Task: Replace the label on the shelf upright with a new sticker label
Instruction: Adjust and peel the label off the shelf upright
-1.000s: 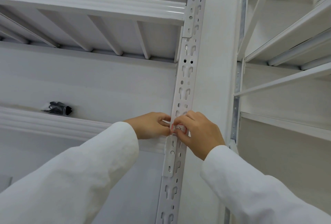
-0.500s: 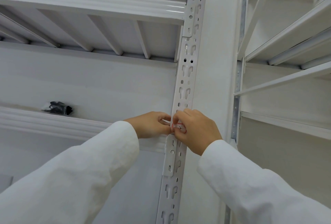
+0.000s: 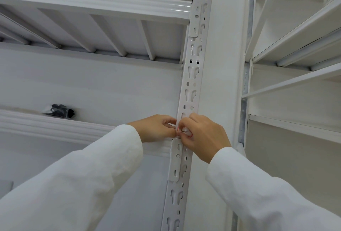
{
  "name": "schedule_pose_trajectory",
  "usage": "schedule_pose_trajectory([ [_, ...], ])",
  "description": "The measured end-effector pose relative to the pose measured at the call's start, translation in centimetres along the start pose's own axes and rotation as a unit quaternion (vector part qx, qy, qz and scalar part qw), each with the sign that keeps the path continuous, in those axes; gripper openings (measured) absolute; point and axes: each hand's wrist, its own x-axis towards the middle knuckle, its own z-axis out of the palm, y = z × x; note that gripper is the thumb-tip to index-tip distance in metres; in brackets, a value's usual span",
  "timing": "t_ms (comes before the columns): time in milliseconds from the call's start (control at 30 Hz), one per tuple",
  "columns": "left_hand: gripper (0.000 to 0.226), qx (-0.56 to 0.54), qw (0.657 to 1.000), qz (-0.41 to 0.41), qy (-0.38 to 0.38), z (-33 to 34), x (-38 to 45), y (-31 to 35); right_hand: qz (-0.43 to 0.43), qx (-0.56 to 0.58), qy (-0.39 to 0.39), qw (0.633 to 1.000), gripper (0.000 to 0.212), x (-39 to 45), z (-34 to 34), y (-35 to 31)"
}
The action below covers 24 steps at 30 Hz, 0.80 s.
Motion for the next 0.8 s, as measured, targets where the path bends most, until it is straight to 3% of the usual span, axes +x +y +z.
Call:
schedule_pose_trajectory([
  [400,0.044,0.005,1.000,-0.002,0.002,0.1,0.0,0.0,-0.001,0.008,0.024,1.000,0.013,-0.1,0.5,0.0],
  [500,0.041,0.006,1.000,-0.005,0.005,0.0,0.1,0.0,0.024,0.058,0.010,0.998,0.007,-0.4,0.3,0.1],
  [600,0.036,0.021,1.000,-0.011,0.013,-0.1,0.2,-0.1,0.058,0.097,0.004,0.994,0.016,-1.0,0.0,1.2],
  [800,0.040,0.031,0.999,-0.015,0.011,-0.1,0.3,-0.1,-0.033,0.046,-0.044,0.997,0.027,-1.4,-0.5,3.4],
])
